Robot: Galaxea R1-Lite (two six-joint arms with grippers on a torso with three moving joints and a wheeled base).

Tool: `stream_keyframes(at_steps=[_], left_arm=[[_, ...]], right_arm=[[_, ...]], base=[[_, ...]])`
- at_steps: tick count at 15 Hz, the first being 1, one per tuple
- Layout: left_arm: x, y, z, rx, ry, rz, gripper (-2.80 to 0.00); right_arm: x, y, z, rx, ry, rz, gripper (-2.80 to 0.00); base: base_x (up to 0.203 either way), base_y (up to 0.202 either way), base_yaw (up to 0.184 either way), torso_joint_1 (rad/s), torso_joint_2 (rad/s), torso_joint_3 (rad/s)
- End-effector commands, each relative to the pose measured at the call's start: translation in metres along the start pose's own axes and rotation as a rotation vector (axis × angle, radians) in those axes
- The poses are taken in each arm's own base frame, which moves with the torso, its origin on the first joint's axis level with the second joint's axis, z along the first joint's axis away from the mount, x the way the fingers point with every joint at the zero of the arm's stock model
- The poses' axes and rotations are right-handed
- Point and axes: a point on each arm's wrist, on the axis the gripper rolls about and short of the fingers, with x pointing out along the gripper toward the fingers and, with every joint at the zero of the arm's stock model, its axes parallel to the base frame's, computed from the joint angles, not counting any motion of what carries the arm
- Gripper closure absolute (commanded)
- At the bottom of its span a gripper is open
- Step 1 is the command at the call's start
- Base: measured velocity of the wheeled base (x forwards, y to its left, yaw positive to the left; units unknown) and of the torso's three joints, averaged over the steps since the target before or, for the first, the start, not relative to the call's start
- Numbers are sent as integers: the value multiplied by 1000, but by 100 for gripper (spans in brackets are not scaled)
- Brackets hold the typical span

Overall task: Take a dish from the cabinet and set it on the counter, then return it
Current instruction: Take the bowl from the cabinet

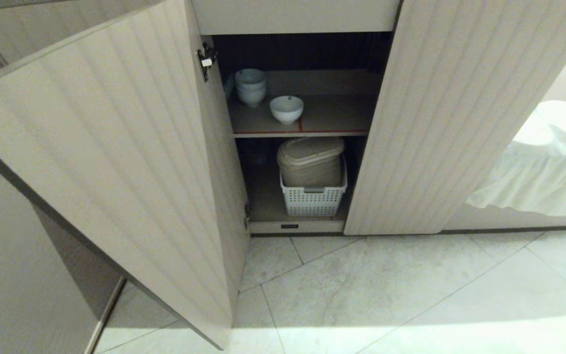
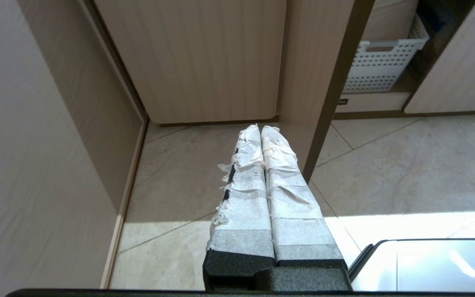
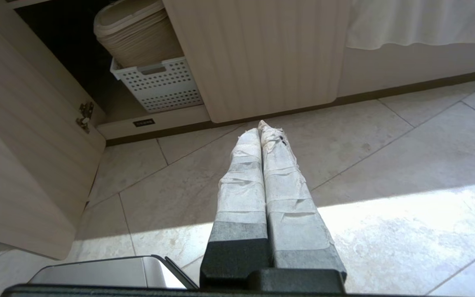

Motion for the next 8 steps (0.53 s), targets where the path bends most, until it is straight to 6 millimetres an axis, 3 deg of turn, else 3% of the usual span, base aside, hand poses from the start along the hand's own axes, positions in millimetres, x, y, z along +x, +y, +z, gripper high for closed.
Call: stream_keyframes(at_steps=[1,3,8], left_arm=[[0,0,0,0,0,0,0],[0,0,0,0,0,0,0],[0,0,0,0,0,0,0]], right_arm=[[0,0,0,1,-1,0,0],[0,0,0,1,-1,0,0],[0,0,0,1,-1,0,0]], base=[[0,0,0,0,0,0],[1,-103,14,2,0,0],[0,-195,1,3,5,2]])
